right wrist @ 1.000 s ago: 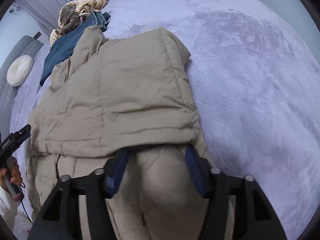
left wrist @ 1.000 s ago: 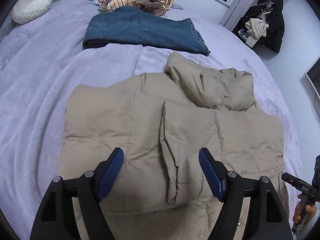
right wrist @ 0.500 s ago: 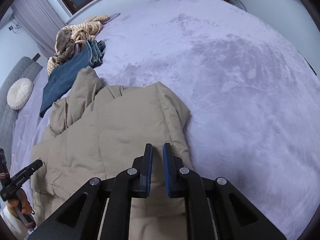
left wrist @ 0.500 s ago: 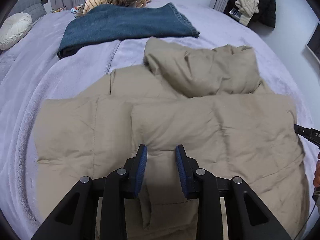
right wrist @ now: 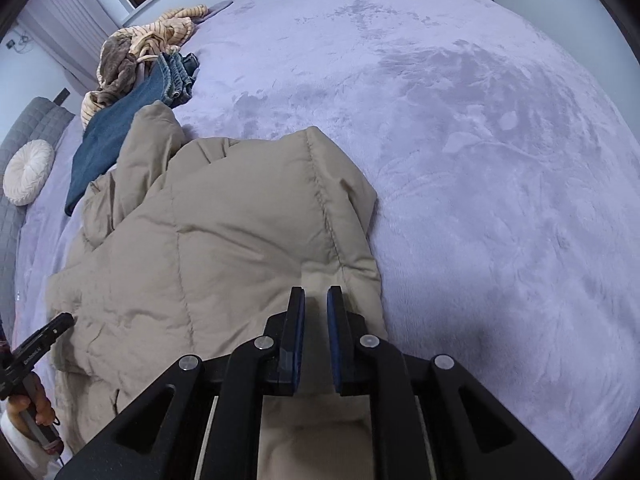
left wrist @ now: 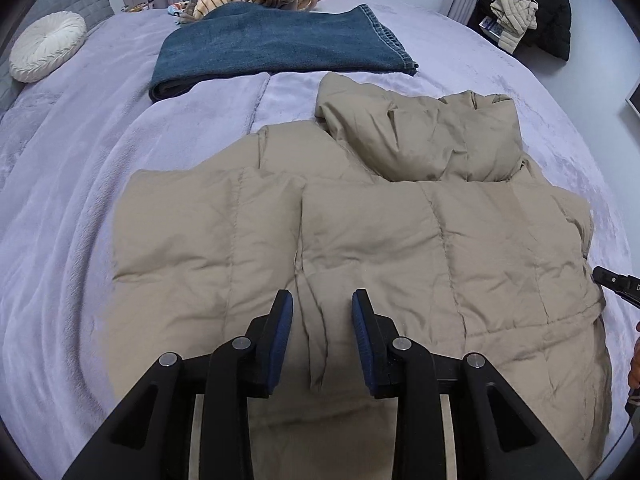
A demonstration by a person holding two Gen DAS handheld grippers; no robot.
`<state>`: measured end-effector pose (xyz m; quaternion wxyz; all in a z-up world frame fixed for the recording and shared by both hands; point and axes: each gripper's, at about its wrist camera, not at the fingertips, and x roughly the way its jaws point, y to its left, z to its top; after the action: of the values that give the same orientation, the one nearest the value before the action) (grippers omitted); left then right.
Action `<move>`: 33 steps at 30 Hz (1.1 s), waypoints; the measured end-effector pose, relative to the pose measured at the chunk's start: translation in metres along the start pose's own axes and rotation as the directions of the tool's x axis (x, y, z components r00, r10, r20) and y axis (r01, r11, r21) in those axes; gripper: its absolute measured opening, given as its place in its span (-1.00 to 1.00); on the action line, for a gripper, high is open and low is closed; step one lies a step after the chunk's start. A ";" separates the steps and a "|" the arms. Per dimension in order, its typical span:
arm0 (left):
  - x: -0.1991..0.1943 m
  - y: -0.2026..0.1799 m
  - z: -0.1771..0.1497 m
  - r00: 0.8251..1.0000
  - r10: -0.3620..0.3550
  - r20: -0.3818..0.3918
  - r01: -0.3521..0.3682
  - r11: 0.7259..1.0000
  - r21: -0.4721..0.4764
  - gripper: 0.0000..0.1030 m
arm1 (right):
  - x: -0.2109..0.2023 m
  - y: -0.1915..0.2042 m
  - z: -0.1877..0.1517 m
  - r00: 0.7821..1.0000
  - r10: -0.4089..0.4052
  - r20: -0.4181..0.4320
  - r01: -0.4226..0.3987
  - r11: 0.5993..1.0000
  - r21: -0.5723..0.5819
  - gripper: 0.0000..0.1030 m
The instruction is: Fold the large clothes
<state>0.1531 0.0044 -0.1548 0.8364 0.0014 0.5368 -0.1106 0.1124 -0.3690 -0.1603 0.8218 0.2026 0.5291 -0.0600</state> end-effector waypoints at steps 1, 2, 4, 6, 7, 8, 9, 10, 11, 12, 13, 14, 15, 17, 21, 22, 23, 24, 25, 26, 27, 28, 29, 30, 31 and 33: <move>-0.007 0.000 -0.005 1.000 0.004 -0.009 -0.004 1.000 0.002 -0.36 | -0.008 -0.001 -0.004 1.000 0.014 -0.009 -0.014 1.000 0.011 -0.75; -0.014 -0.001 -0.010 1.000 0.009 -0.016 -0.009 1.000 0.004 -0.36 | -0.014 -0.002 -0.008 1.000 0.024 -0.018 -0.024 0.999 0.020 -0.75; -0.028 -0.005 -0.021 0.999 0.018 -0.030 -0.018 1.000 0.005 -0.36 | -0.027 -0.005 -0.020 0.998 0.055 -0.043 -0.053 0.997 0.048 -0.55; -0.042 -0.008 -0.033 0.999 0.020 -0.045 -0.021 1.000 -0.003 -0.34 | -0.039 -0.007 -0.034 0.995 0.078 -0.065 -0.073 0.995 0.069 -0.21; -0.048 -0.009 -0.039 0.999 0.021 -0.050 -0.021 1.000 -0.010 0.01 | -0.045 -0.008 -0.042 0.993 0.087 -0.077 -0.081 0.994 0.076 -0.14; -0.056 -0.010 -0.045 0.998 0.026 -0.049 -0.027 0.999 -0.018 0.58 | -0.050 -0.008 -0.048 0.992 0.092 -0.086 -0.085 0.993 0.079 -0.14; -0.064 -0.012 -0.051 0.999 0.034 -0.034 -0.035 0.999 -0.028 0.71 | -0.055 -0.009 -0.055 0.991 0.096 -0.098 -0.088 0.993 0.082 -0.14; -0.074 -0.013 -0.057 0.999 0.040 -0.014 -0.040 0.999 -0.034 0.71 | -0.060 -0.010 -0.063 0.989 0.101 -0.112 -0.091 0.992 0.089 -0.14; -0.081 -0.015 -0.063 0.999 0.040 -0.018 -0.040 0.999 -0.036 0.72 | -0.065 -0.012 -0.068 0.987 0.105 -0.120 -0.093 0.991 0.096 -0.14; -0.085 -0.017 -0.068 0.999 0.039 -0.036 -0.041 0.998 -0.043 0.72 | -0.070 -0.014 -0.074 0.985 0.109 -0.131 -0.096 0.990 0.105 -0.13; -0.088 -0.018 -0.073 0.998 0.044 -0.048 -0.047 0.997 -0.053 0.72 | -0.074 -0.015 -0.079 0.984 0.113 -0.139 -0.098 0.989 0.111 -0.09; -0.092 -0.019 -0.079 0.997 0.050 -0.056 -0.053 0.996 -0.066 0.72 | -0.077 -0.016 -0.084 0.983 0.115 -0.146 -0.098 0.988 0.115 -0.06; -0.095 -0.020 -0.084 0.997 0.053 -0.062 -0.058 0.996 -0.075 0.72 | -0.081 -0.017 -0.090 0.981 0.118 -0.156 -0.100 0.988 0.119 -0.02; -0.101 -0.023 -0.097 0.994 0.068 -0.083 -0.076 0.993 -0.092 1.00 | -0.086 -0.019 -0.097 0.977 0.126 -0.171 -0.106 0.987 0.121 0.04; -0.115 -0.032 -0.122 0.991 0.087 -0.107 -0.098 0.989 -0.110 1.00 | -0.094 -0.020 -0.112 0.968 0.153 -0.201 -0.130 0.984 0.120 0.27; -0.118 -0.035 -0.128 0.989 0.094 -0.117 -0.107 0.988 -0.111 1.00 | -0.095 -0.019 -0.115 0.965 0.158 -0.209 -0.136 0.984 0.114 0.33; -0.120 -0.037 -0.134 0.987 0.099 -0.126 -0.113 0.987 -0.114 1.00 | -0.097 -0.018 -0.119 0.962 0.164 -0.219 -0.142 0.984 0.109 0.35; -0.121 -0.038 -0.139 0.986 0.099 -0.137 -0.116 0.986 -0.122 1.00 | -0.098 -0.017 -0.122 0.959 0.169 -0.228 -0.148 0.983 0.108 0.38; -0.123 -0.039 -0.144 0.984 0.095 -0.152 -0.116 0.984 -0.133 1.00 | -0.098 -0.015 -0.127 0.954 0.177 -0.241 -0.155 0.982 0.106 0.42; -0.125 -0.038 -0.149 0.982 0.092 -0.163 -0.115 0.983 -0.141 1.00 | -0.099 -0.014 -0.130 0.951 0.182 -0.250 -0.160 0.981 0.105 0.43; -0.126 -0.038 -0.154 0.981 0.087 -0.172 -0.113 0.983 -0.147 1.00 | -0.100 -0.013 -0.134 0.949 0.188 -0.255 -0.166 0.980 0.107 0.48; -0.127 -0.038 -0.158 0.979 0.085 -0.183 -0.113 0.982 -0.148 1.00 | -0.102 -0.011 -0.137 0.946 0.196 -0.256 -0.174 0.979 0.109 0.56; -0.128 -0.037 -0.162 0.977 0.085 -0.193 -0.115 0.982 -0.151 1.00 | -0.104 -0.009 -0.140 0.945 0.202 -0.258 -0.179 0.978 0.111 0.57; -0.128 -0.036 -0.166 0.976 0.082 -0.203 -0.114 0.981 -0.156 1.00 | -0.107 -0.007 -0.143 0.944 0.208 -0.256 -0.185 0.976 0.113 0.58; -0.128 -0.035 -0.170 0.974 0.064 -0.216 -0.100 0.982 -0.160 1.00 | -0.109 -0.005 -0.147 0.943 0.214 -0.255 -0.190 0.975 0.115 0.59; -0.131 -0.034 -0.176 0.974 0.046 -0.222 -0.084 0.982 -0.168 1.00 | -0.112 -0.002 -0.154 0.941 0.219 -0.258 -0.193 0.974 0.122 0.63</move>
<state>-0.0639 0.0170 -0.1076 0.7727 -0.0431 0.6324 -0.0343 -0.0669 -0.3230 -0.1164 0.7333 0.3021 0.6084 0.0293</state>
